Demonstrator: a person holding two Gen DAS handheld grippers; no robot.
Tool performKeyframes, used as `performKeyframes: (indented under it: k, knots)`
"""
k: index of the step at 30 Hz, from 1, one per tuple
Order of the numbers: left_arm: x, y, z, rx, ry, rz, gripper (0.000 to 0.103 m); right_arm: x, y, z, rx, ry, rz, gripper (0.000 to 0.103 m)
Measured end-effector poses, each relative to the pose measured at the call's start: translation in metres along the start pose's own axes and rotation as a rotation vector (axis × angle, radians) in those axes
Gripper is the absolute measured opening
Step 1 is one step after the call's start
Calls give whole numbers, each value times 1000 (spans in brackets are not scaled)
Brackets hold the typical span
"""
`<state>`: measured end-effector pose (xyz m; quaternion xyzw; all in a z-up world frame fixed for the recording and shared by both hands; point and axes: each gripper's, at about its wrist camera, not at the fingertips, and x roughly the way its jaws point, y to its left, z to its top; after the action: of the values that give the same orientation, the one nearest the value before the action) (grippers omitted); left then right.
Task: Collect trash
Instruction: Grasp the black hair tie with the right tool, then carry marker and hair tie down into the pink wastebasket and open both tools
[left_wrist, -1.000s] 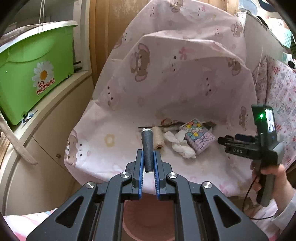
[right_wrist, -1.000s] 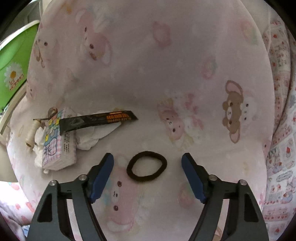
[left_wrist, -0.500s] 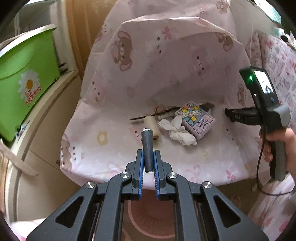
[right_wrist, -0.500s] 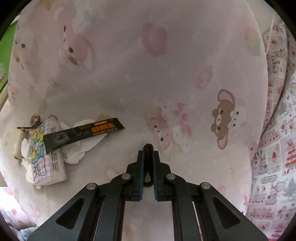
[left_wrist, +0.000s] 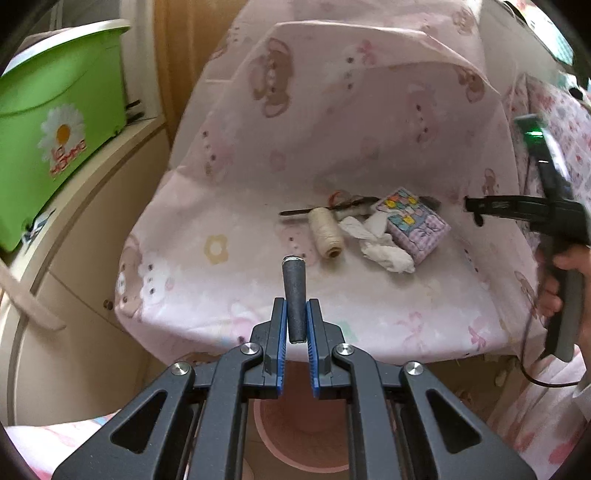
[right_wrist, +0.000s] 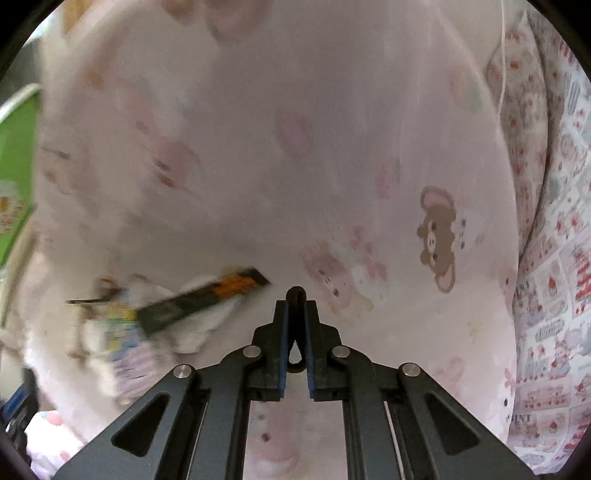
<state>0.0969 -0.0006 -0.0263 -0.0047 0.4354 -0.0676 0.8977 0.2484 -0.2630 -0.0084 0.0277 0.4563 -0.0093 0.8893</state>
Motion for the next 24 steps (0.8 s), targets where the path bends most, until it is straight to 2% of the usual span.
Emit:
performKeyframes:
  k: [2,7,9,13,16,19,24]
  knots:
    - [-5,4,-4,-10,-17,14,9,-16,3,-3,-25,-32,10,9]
    - [-24,-1,-10,19,-67,51,9,-73,1,-32,-9,-131,165,9]
    - [-27,-5,-11,37,-75,63,9,-98,-9,-56,-28,-163,212,9]
    - [-31,-8,-11,1,-29,-20,9,-141,2,-87,-86,-203,289,9]
    - [-34,-13,-15,-11,2,-80,10,-161,-2,-114,-111,-180,373,9]
    - [-29,-14,-24,-29,57,-127,10,-165,10,-133,-158,-141,400,9]
    - [-9,-10,-42,-93,169,-180,10,-147,31,-166,-227,-67,415,9]
